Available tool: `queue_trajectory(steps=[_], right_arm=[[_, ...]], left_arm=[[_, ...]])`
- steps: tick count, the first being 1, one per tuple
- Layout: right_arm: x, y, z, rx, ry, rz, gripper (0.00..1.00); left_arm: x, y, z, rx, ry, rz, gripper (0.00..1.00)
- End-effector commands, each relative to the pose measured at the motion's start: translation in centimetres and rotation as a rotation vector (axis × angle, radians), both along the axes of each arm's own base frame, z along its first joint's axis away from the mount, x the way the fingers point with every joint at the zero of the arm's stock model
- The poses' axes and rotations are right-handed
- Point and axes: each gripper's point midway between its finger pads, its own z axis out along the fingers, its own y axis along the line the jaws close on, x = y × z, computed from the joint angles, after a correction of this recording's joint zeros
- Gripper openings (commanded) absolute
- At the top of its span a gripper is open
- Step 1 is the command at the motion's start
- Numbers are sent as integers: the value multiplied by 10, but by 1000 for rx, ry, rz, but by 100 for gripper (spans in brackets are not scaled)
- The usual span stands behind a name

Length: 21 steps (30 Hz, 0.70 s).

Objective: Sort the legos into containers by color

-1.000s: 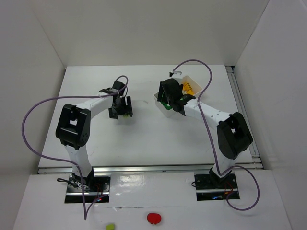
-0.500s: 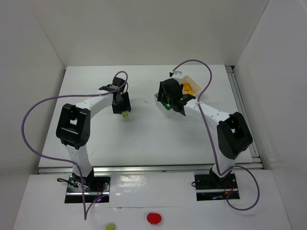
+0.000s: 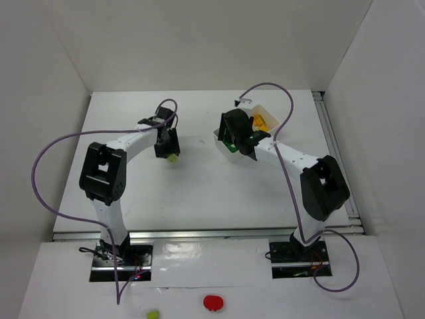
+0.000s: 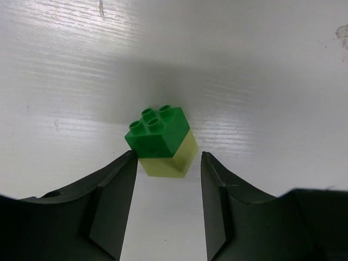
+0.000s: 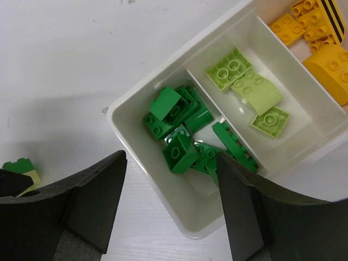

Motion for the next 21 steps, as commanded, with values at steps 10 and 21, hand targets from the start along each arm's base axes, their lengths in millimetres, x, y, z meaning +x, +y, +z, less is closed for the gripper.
queue_trajectory(steps=[10,21], right_arm=[[0,-2,15,4,-18,5,74],[0,-4,19,5,-28,-2,74]], left_arm=[[-8,4,4,19,3,10,65],[1,4,-1,20,-2,-30,62]])
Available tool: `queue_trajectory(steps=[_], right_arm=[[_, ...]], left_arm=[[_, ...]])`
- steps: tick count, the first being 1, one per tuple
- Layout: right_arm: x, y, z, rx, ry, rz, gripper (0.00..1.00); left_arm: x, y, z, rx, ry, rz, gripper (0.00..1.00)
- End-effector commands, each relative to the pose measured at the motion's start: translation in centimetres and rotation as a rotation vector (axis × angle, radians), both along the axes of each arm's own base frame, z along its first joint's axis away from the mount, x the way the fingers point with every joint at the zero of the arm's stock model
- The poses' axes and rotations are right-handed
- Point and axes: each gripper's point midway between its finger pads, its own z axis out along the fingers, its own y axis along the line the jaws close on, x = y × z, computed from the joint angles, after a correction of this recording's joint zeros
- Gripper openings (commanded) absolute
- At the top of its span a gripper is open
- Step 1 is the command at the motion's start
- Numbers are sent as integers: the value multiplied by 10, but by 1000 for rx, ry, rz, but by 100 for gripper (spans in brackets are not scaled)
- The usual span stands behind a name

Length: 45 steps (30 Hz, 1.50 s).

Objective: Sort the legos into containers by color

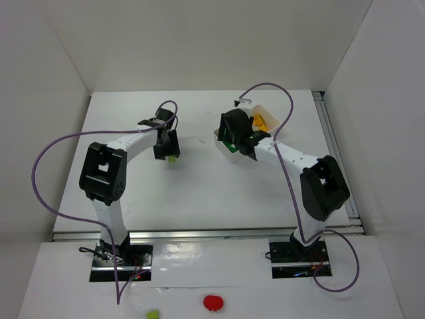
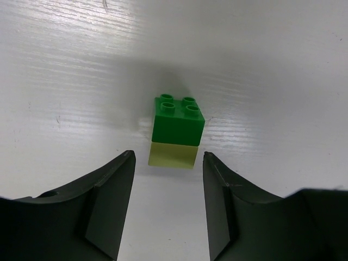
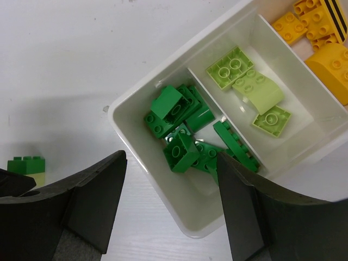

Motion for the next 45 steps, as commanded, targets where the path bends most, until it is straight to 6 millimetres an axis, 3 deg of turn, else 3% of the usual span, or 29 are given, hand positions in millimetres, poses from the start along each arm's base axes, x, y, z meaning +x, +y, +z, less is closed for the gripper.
queue_trajectory(steps=[1,8,12,19,20,21,22,26,28,32,34,35,45], right_arm=[[1,-5,20,3,-32,-8,74],[0,-6,18,-2,-25,-8,74],[0,-6,18,-2,-25,-8,74],[2,7,26,7,2,80,74],[3,14,30,7,18,111,74],[-1,25,31,20,38,178,74],[-2,31,32,27,53,215,74],[-14,67,64,130,55,410,74],[-26,88,64,192,107,525,74],[-42,116,74,330,191,633,74],[-46,133,88,415,180,707,74],[-46,137,85,445,201,699,74],[-38,154,93,498,205,746,74]], left_arm=[[7,0,5,4,-22,-28,62],[0,-1,-2,0,11,-45,48],[0,-1,-4,0,11,-45,48],[6,-5,11,-10,-26,-108,16],[9,-6,19,-11,-49,-118,14],[10,-7,32,-20,-79,-148,2],[9,-10,40,-33,-96,-167,0],[12,-18,85,-77,-246,-255,0],[11,-21,106,-93,-310,-304,0],[6,-29,127,-120,-374,-389,0],[4,-33,141,-145,-426,-421,0],[5,-39,152,-173,-465,-440,0],[-8,-47,167,-215,-509,-508,0]])
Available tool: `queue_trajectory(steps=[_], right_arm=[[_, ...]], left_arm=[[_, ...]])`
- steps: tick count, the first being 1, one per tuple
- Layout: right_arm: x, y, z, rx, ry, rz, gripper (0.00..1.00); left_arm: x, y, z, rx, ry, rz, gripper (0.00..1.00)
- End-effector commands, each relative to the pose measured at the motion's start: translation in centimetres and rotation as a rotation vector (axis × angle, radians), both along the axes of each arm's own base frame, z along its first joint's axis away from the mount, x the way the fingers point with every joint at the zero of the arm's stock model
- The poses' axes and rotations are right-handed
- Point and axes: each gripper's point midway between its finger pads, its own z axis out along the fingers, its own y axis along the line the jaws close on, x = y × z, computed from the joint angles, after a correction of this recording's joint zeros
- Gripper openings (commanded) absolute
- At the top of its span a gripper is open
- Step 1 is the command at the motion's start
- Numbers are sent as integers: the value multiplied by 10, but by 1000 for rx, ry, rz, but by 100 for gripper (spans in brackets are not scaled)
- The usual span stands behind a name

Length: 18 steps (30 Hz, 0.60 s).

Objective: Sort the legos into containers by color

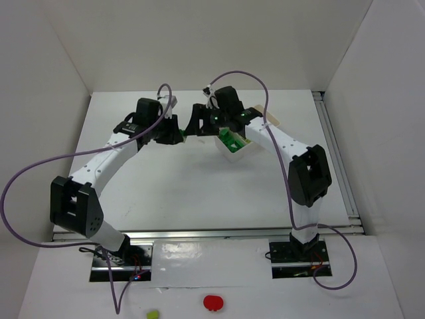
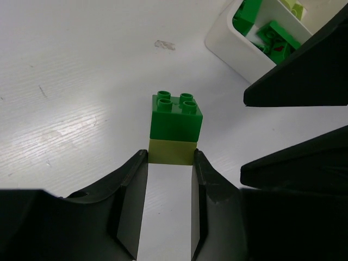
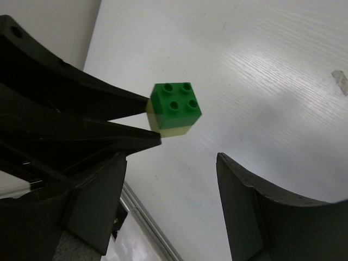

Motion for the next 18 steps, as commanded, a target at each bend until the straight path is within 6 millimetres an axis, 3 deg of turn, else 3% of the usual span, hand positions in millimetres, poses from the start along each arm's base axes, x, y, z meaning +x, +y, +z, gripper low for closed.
queue_trajectory(steps=[1,8,13,18], right_arm=[[2,14,33,90,-39,62,74],[2,25,28,155,0,83,74],[11,27,10,151,44,70,74],[14,27,13,194,46,67,65]], left_arm=[[0,-6,27,-37,-88,-48,0],[-5,-8,28,-47,-97,-71,0],[-6,-9,30,-55,-104,-79,0],[-6,-9,30,-55,-104,-79,0]])
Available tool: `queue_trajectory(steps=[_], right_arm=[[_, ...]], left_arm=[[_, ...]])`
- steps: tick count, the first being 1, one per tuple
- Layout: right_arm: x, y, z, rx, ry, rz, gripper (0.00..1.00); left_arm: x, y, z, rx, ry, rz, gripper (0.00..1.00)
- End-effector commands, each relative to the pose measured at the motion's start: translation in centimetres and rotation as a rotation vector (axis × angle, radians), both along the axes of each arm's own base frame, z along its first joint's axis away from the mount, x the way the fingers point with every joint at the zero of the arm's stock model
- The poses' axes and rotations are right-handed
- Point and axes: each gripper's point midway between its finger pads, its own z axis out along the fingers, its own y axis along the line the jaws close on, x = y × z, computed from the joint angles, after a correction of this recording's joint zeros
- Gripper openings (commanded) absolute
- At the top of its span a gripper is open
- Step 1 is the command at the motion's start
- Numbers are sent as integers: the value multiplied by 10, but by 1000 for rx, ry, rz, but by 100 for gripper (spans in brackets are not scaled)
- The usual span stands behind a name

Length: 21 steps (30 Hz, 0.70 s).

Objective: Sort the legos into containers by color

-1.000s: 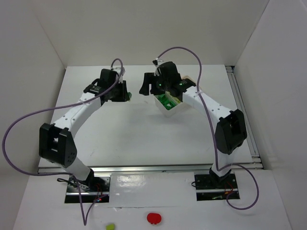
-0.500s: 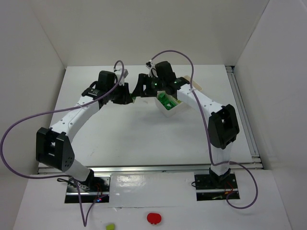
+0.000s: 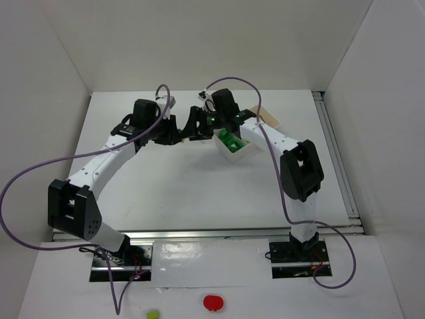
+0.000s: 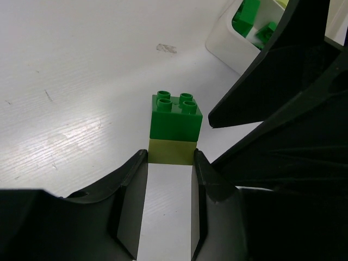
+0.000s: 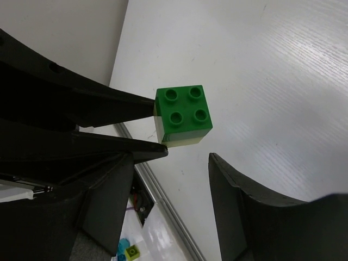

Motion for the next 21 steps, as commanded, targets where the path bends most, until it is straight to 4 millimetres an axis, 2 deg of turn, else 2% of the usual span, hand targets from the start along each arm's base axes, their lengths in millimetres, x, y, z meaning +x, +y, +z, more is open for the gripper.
queue_trajectory(steps=[1,2,7,12,16,20,21], right_arm=[[17,5,24,94,-52,-22,64],[21,1,21,102,-51,-37,62],[27,-9,35,171,-49,-70,62],[31,-18,33,172,-39,-92,62],[30,-18,38,186,-49,-94,62],[34,-13,24,170,-19,-69,62],[30,-6,26,175,-12,-43,64]], left_arm=[[-4,-9,23,-39,-73,-55,0],[-4,-9,23,-38,-73,-55,0],[-4,-5,22,-27,-76,-40,0],[-3,-6,15,-24,-66,-40,0],[-4,-3,11,-27,-55,-39,0],[-4,-3,11,-27,-55,-39,0],[-4,-3,11,-27,-55,-39,0]])
